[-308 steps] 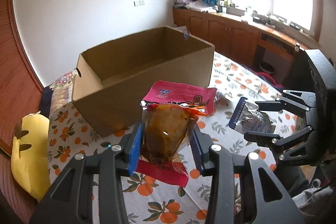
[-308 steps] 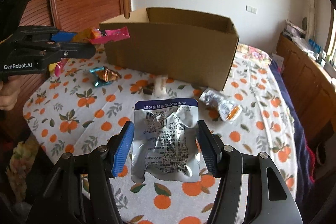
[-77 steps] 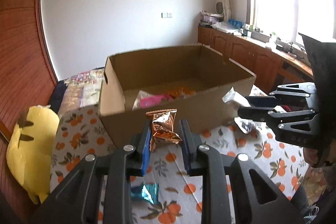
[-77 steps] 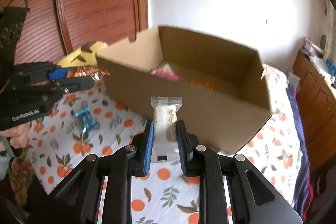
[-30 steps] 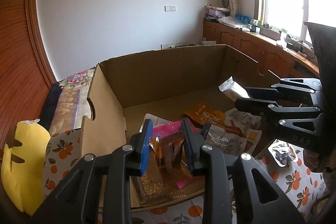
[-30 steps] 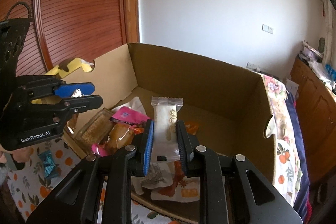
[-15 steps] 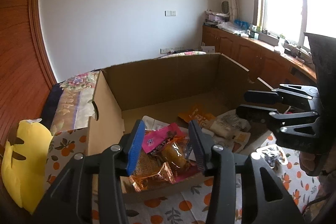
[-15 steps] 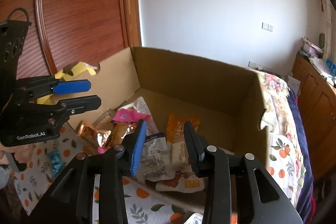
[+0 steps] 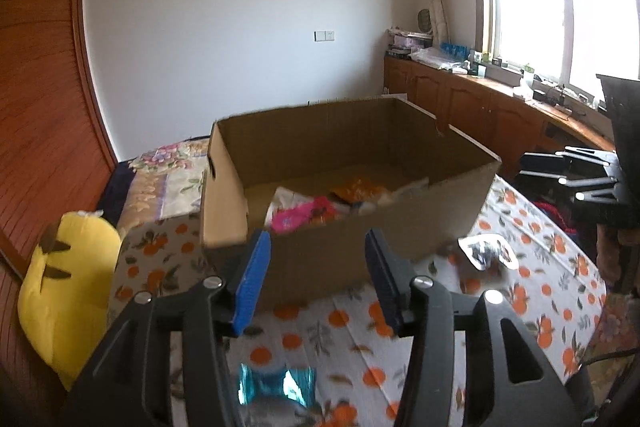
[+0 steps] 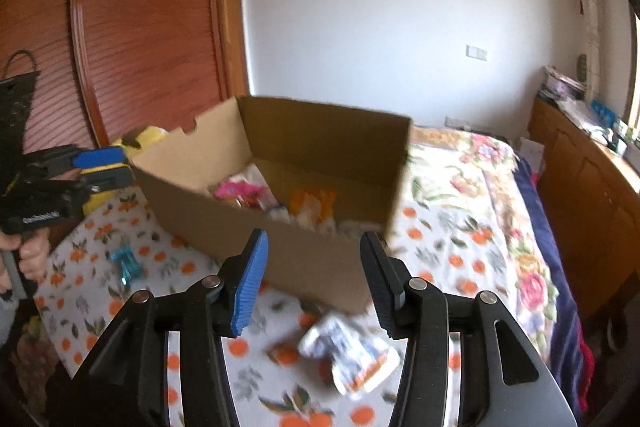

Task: Organize snacks
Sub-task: 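Withdraw both open grippers from the box toward the teal candy and foil packet, then grasp the silver orange-banded foil packet with the right gripper while the left gripper approaches the teal candy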

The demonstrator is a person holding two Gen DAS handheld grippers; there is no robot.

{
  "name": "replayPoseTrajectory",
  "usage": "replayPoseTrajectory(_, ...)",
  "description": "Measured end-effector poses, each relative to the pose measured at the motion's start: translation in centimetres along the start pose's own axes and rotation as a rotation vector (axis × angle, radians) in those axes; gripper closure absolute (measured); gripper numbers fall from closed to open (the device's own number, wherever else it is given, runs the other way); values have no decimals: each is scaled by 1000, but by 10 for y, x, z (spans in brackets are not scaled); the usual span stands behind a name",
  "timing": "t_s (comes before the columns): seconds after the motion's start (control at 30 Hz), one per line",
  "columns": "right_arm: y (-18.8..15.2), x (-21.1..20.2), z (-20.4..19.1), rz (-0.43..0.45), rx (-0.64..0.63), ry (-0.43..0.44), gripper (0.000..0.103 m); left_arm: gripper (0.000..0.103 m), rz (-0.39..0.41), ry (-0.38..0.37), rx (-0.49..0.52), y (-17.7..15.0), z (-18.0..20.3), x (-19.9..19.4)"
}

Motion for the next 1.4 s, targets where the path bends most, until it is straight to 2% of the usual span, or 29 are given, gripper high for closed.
replayPoseTrajectory(0.1,-19,-1,11,-18,17,-7,46,50,-24,-22,-10,-21,5,0)
replayPoseTrajectory(0.17,-32,5,17,-47,27,4,38,49,-42,-22,-13,-34,10,2)
replayPoseTrajectory(0.4,-63,55,32,-171,36,19,36,44,-94,-22,-43,-75,15,13)
replayPoseTrajectory(0.63,-66,85,40,-243,79,115,36,43,-117,-9,-71,-95,8,14)
replayPoseTrajectory(0.8,-74,101,39,-299,81,137,36,43,-119,-9,-105,-103,1,13)
replayPoseTrajectory(1.0,-84,91,27,-320,56,166,36,43,-129,10,-129,-110,-9,17)
replayPoseTrajectory(1.1,-94,83,18,-324,18,153,34,43,-132,23,-140,-114,-15,19)
replayPoseTrajectory(1.27,-106,72,3,-323,-32,152,26,43,-152,21,-171,-122,-20,26)
replayPoseTrajectory(1.4,-113,66,-7,-328,-73,154,25,43,-144,18,-178,-122,-21,27)
Point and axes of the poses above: each gripper's, at about its wrist camera, not at the fingertips, and x roughly the way its jaws point, z to its right, y to its top, the point moved 7 cm from there along x, roughly the way its jaws point, and after that the axes turned 6 degrees about -z, right-handed, at the moved point
